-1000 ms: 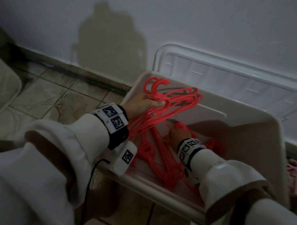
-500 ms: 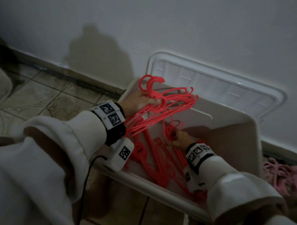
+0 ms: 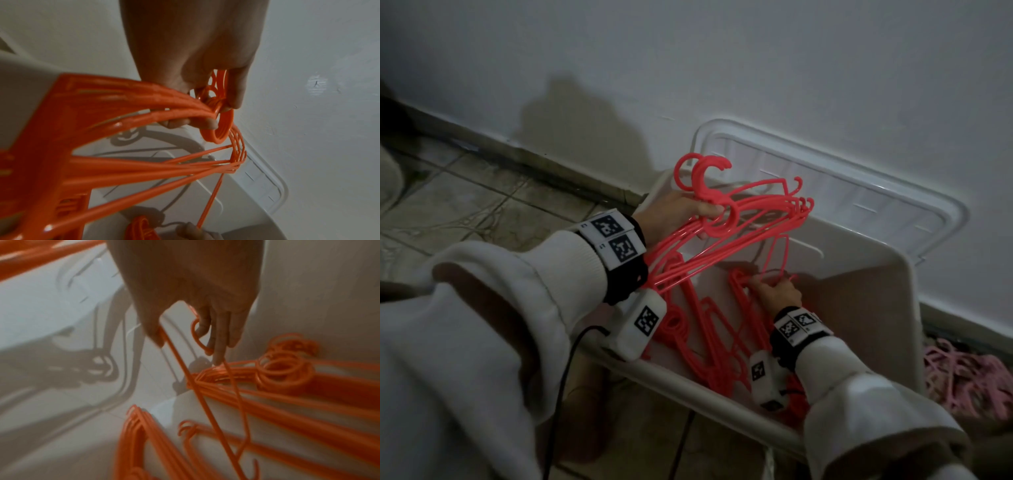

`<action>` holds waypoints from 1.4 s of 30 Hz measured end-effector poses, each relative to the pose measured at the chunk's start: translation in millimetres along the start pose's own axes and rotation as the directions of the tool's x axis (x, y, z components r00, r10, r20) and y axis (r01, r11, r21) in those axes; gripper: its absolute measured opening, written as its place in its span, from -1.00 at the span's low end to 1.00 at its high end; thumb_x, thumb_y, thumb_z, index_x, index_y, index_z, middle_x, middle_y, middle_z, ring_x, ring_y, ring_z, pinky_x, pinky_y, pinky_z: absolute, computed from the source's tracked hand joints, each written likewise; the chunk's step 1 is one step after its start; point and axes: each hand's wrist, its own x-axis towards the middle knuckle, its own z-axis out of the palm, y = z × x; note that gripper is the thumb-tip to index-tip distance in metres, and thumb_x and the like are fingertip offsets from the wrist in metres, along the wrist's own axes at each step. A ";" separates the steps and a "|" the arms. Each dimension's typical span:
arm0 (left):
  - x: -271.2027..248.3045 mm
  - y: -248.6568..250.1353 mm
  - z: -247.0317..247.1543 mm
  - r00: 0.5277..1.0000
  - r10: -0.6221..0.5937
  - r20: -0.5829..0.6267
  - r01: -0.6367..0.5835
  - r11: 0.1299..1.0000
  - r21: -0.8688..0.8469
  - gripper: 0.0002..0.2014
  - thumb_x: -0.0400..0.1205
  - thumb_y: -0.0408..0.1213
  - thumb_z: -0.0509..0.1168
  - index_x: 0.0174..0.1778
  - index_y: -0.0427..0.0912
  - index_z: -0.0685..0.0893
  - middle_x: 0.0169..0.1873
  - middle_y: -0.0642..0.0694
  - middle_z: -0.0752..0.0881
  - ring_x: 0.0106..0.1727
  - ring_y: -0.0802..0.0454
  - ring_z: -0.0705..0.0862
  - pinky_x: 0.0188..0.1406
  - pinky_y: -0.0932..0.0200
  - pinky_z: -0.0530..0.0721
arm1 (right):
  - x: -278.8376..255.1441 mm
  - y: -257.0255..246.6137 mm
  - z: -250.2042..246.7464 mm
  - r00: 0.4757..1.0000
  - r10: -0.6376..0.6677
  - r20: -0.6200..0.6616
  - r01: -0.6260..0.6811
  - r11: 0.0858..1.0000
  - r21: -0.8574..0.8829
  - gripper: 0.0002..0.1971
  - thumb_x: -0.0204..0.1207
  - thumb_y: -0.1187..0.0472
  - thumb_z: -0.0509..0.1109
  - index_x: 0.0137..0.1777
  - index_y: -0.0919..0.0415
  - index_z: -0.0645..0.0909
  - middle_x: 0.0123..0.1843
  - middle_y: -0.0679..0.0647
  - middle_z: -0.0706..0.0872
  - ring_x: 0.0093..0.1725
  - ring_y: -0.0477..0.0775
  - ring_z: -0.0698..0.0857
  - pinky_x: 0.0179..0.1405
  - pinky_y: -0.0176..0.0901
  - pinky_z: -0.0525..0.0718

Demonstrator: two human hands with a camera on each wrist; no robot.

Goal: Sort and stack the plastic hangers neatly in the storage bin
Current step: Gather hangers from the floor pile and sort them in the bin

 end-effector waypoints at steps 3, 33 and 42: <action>0.8 0.0 -1.2 1.000 -0.008 0.011 0.009 1.000 -0.012 -0.49 0.44 -0.24 0.35 0.31 -0.37 0.60 0.18 -0.29 0.71 0.21 -0.35 0.65 0.26 -0.18 0.63 | 2.9 2.1 -1.6 0.998 0.034 -0.054 -0.030 0.996 0.084 -0.39 0.39 -0.09 0.47 0.30 0.32 0.53 0.30 0.31 0.62 0.33 0.29 0.56 0.24 -0.12 0.48; -17.2 -6.1 37.8 0.973 -0.088 0.213 0.116 0.986 -0.123 -0.63 0.54 -0.61 0.26 0.28 -0.36 0.58 0.10 -0.30 0.71 0.10 -0.14 0.69 0.17 0.05 0.66 | -98.8 -39.3 -78.5 0.301 -0.912 0.278 0.785 0.072 -0.615 -0.70 0.34 0.31 0.30 0.09 0.16 0.59 0.10 0.04 0.70 0.01 0.07 0.71 -0.29 -0.21 0.67; -12.4 -20.4 40.5 0.985 -0.122 0.121 0.119 0.992 0.028 -0.84 0.54 -0.64 0.25 -0.09 -0.34 0.64 -0.20 -0.25 0.66 -0.22 -0.03 0.64 -0.19 0.28 0.67 | -81.6 -33.9 -65.5 0.208 -0.930 0.302 0.852 0.020 -0.524 -0.61 0.22 0.35 0.33 0.10 0.23 0.53 0.12 0.14 0.68 -0.10 0.16 0.76 -0.32 -0.17 0.71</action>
